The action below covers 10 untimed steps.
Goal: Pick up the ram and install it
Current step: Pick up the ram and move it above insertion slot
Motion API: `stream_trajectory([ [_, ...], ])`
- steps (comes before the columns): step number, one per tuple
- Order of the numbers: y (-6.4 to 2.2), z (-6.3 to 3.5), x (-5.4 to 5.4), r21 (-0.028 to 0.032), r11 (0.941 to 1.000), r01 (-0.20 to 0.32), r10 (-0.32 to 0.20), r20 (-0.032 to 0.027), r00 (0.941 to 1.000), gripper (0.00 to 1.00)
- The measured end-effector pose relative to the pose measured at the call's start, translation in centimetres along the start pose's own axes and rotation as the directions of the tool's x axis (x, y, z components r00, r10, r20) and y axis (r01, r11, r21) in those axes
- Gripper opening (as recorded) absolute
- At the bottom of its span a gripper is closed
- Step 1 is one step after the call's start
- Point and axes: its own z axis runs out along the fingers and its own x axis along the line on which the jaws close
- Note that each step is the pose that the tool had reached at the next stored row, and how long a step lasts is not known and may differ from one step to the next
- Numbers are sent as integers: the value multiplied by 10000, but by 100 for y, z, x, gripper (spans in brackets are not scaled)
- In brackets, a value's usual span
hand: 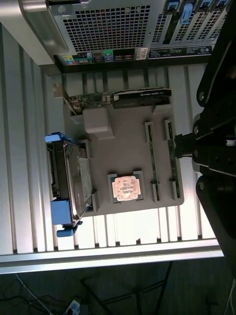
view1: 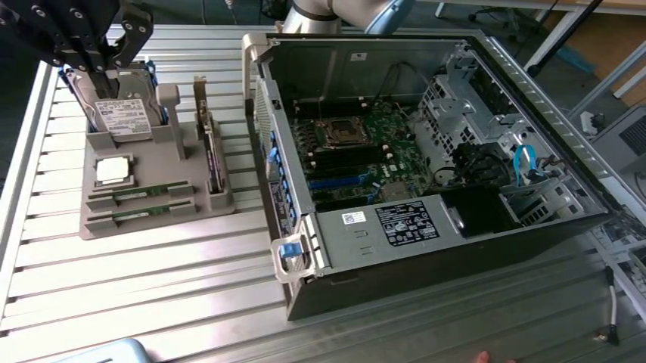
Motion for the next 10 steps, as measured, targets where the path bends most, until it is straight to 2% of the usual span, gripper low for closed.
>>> stream_trajectory([
  [10,0,0,0,0,10000,0,0,0,10000,10],
])
